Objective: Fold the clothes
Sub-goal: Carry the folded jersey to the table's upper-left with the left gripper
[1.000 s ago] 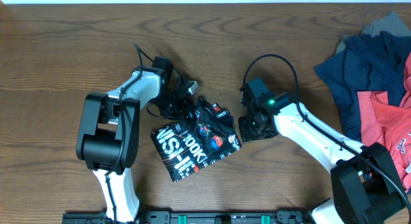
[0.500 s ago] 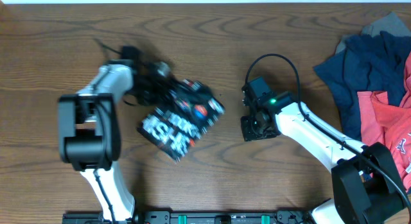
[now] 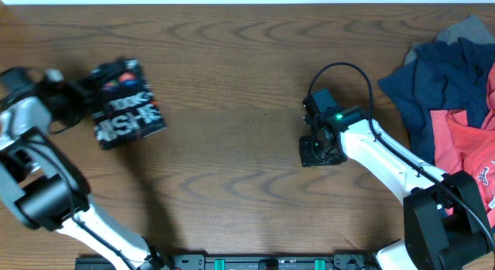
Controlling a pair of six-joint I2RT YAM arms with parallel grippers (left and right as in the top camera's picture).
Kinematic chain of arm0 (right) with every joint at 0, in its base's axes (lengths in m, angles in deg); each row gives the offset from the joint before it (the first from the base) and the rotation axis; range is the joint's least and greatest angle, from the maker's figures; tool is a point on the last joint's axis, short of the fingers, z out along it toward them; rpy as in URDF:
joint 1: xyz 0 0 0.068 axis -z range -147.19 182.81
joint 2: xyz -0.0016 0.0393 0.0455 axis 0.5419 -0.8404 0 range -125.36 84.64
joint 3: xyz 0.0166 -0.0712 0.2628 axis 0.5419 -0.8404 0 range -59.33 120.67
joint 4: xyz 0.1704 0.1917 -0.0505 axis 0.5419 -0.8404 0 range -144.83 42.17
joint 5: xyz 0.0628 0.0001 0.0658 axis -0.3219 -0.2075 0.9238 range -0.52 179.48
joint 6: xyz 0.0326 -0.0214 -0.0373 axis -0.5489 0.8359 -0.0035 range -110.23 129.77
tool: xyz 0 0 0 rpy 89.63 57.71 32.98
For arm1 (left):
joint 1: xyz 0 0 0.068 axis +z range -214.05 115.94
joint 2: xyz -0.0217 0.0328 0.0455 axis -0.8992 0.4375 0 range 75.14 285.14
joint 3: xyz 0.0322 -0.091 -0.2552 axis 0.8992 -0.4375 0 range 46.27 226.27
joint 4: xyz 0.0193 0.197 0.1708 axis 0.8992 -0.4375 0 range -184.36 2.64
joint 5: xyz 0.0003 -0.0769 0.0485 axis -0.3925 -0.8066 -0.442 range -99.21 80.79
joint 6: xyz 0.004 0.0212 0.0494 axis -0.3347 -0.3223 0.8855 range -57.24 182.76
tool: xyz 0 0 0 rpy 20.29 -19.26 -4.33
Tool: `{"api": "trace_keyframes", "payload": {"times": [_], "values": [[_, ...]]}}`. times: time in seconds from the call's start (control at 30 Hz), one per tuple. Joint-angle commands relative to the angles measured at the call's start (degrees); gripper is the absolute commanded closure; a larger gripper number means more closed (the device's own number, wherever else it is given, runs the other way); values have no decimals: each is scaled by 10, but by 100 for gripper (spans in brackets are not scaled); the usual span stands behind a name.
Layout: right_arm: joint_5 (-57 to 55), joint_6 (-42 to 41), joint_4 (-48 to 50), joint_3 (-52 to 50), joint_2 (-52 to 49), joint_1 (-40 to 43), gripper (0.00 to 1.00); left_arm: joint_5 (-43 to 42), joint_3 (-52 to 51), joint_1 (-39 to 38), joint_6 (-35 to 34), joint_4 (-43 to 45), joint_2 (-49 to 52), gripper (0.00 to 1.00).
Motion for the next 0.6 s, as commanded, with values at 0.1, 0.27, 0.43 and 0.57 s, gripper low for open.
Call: {"api": "trace_keyframes", "payload": {"times": [0.1, 0.27, 0.43, 0.57], "values": [[-4, 7, 7, 3, 6, 5, 53, 0, 7, 47, -56, -39, 4, 2], [-4, 7, -1, 3, 6, 5, 53, -1, 7, 56, -51, -44, -18, 2], [-4, 6, 5, 3, 6, 5, 53, 0, 7, 21, 16, -4, -78, 2], [2, 2, 11, 3, 6, 5, 53, 87, 7, -42, 27, 26, -108, 2]]}}
